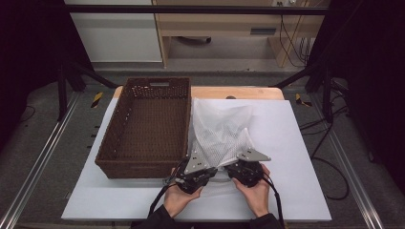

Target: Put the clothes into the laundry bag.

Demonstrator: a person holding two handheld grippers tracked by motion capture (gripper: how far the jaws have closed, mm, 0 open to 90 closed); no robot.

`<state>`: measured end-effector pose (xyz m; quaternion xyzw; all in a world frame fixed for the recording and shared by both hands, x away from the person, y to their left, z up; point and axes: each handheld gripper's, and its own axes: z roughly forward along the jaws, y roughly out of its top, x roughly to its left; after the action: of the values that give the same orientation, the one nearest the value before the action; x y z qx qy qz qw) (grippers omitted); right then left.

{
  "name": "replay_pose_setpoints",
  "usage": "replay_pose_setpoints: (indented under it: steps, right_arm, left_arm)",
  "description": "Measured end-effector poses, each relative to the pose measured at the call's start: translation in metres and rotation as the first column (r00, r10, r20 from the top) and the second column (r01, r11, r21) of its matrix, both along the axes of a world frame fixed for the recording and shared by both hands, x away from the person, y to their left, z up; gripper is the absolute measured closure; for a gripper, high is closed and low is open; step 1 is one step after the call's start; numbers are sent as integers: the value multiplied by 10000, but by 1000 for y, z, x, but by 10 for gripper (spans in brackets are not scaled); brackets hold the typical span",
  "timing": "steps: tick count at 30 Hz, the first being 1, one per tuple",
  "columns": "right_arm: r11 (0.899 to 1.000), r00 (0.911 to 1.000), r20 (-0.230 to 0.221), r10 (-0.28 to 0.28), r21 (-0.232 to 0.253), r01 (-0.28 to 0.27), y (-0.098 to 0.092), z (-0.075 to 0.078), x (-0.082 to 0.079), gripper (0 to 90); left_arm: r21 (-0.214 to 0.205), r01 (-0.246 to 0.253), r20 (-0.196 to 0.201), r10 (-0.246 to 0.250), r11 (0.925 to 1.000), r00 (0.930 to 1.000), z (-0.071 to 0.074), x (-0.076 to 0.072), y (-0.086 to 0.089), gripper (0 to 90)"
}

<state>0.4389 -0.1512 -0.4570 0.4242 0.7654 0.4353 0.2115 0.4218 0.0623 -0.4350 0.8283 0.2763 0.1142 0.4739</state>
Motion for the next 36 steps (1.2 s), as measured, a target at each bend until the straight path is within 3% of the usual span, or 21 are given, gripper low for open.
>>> replay_pose_setpoints:
  steps: [4,7,10,12,14,17,19,24,27,32,36]
  right_arm:
    - [9999,9998,-103,141,-1,-141,-14,5,-14,492]
    - [9997,9988,-487,-85,-214,74,-20,0,-13,405]
    - [9972,9964,-787,-325,-704,270,-19,-10,-11,369]
    - [9972,9945,-983,-367,-678,301,-19,-16,-8,379]
    - [9980,9934,-1084,-378,-546,320,-19,-21,-3,474]
    - [9982,9946,-971,-357,-511,309,-18,-22,2,809]
    - [9991,9950,-988,-149,-414,108,-15,-20,3,875]
    - [10000,9980,-624,-31,2,31,2,-13,10,881]
    - [9973,9965,-508,-666,285,681,6,-14,24,882]
    - [9854,9848,-362,-1701,-127,1698,4,-23,37,882]
    - [9850,9847,-310,-1713,-263,1706,1,-22,38,874]
  left_arm:
    - [21,-28,43,28,10000,10000,-1,-1,-1,883]
    - [10,-93,138,93,10000,9999,0,-2,0,883]
    - [-132,-129,49,129,9998,9999,0,0,2,883]
    - [-107,-102,-7,102,9999,9999,0,1,3,883]
    - [-87,-98,-57,98,9999,9999,-2,2,1,883]
    - [-32,-81,-92,81,10000,9999,-3,2,0,884]
    - [-48,-47,-144,46,10000,9999,-2,2,-1,883]
    - [38,158,-209,-157,9999,9997,-2,1,-4,885]
    - [52,216,-216,-215,9998,9995,-1,0,-4,886]
    - [152,233,-329,-228,9996,9992,-4,2,-4,886]
    - [172,188,-348,-182,9997,9992,-5,3,-3,885]
